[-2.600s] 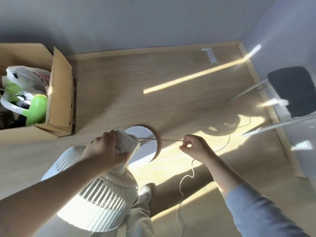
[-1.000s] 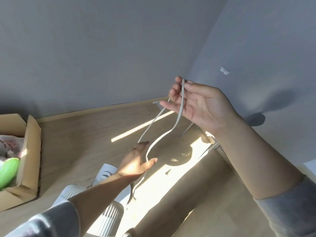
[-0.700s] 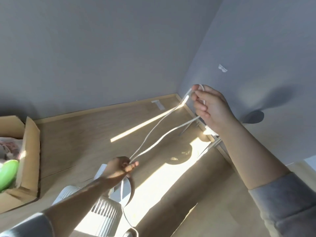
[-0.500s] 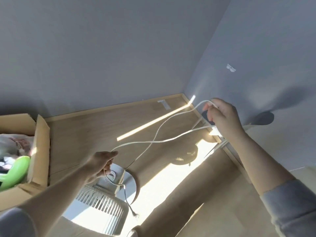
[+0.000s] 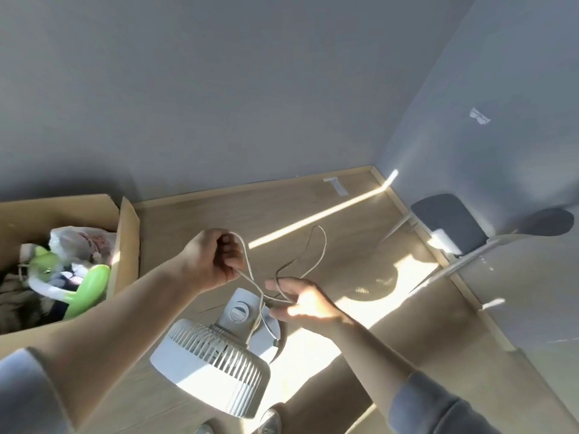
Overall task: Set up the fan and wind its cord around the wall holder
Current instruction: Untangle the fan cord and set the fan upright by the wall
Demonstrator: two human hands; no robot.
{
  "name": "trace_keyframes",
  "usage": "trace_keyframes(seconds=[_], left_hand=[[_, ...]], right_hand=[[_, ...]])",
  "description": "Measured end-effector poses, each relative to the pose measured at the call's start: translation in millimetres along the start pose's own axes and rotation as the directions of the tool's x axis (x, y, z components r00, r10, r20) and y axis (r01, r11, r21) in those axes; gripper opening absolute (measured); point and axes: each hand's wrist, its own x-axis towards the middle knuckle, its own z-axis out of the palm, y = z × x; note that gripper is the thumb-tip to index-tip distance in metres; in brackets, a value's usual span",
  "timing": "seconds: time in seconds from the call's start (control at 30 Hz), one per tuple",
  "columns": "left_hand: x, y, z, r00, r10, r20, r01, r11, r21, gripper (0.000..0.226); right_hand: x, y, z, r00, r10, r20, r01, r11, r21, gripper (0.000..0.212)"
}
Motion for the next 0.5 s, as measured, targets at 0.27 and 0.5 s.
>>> trace_keyframes(seconds=[0.27,0.5], left_hand=[[9,10,-15,0.99,0.07,-0.124,-0.073,0.997,-0.022,0.038],[4,-19,-56,0.921,0.216,-0.325,-0.017,0.853,0.522,0.019]], right_hand=[[22,-12,35,0.995,-0.07,-0.069,0.059,0.986,-0.154,0.021],[23,0,3,0.949,0.108,-0.298,-0.134,0.989,-0.068,0.052]])
